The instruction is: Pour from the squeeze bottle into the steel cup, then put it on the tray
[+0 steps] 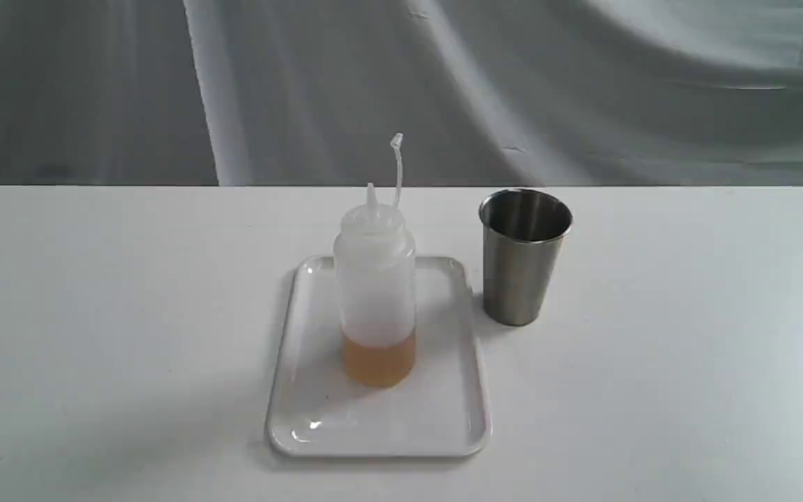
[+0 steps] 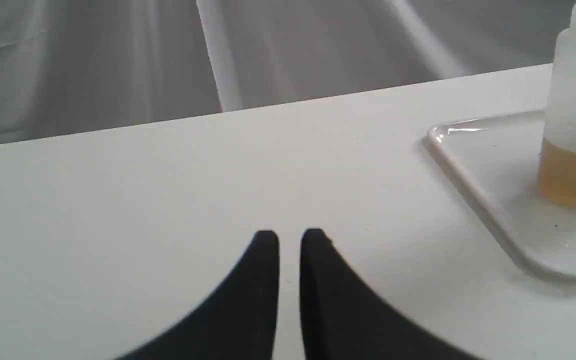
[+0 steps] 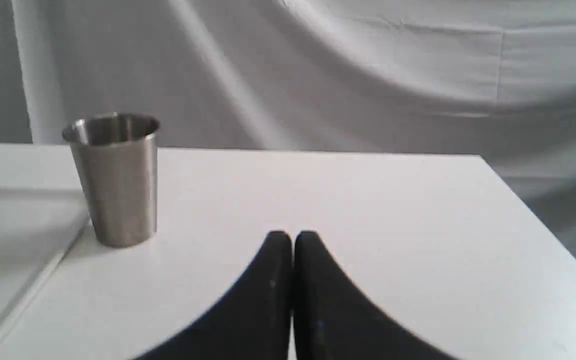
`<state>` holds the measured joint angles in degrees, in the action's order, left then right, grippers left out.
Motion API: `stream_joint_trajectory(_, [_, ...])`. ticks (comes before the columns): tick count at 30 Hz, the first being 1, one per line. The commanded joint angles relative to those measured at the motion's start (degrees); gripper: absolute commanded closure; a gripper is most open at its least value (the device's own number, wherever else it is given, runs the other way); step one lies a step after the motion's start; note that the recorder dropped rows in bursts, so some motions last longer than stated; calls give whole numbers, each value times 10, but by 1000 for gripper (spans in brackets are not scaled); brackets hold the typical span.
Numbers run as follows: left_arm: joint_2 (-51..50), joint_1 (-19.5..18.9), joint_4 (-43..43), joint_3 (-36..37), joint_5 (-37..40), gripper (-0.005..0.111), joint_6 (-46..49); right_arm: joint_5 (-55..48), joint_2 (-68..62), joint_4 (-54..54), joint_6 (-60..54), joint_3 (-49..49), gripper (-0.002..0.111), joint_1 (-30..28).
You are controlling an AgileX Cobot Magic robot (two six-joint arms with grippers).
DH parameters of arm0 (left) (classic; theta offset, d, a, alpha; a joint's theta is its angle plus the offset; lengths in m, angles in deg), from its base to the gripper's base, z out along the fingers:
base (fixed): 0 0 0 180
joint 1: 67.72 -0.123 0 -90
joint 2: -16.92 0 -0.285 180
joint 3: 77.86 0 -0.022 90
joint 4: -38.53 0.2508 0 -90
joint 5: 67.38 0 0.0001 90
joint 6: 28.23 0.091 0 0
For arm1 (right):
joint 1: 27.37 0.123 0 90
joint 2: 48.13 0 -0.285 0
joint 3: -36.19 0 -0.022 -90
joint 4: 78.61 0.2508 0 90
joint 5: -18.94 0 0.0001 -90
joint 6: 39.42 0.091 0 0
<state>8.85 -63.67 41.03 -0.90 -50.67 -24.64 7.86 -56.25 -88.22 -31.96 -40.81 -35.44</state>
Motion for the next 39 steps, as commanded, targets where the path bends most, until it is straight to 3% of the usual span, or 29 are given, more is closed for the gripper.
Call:
stream_joint_trajectory(1, [3,2,0,3,-4,98,-1,-39,3,8,3,-2,108,-5])
stream_joint_trajectory(9, [3,2,0,3,-4,98,-1,-79,3,16,3,-2,108,-5])
stream_joint_trajectory(39, [3,2,0,3,-4,98,-1,-79,3,16,3,-2,108,-5])
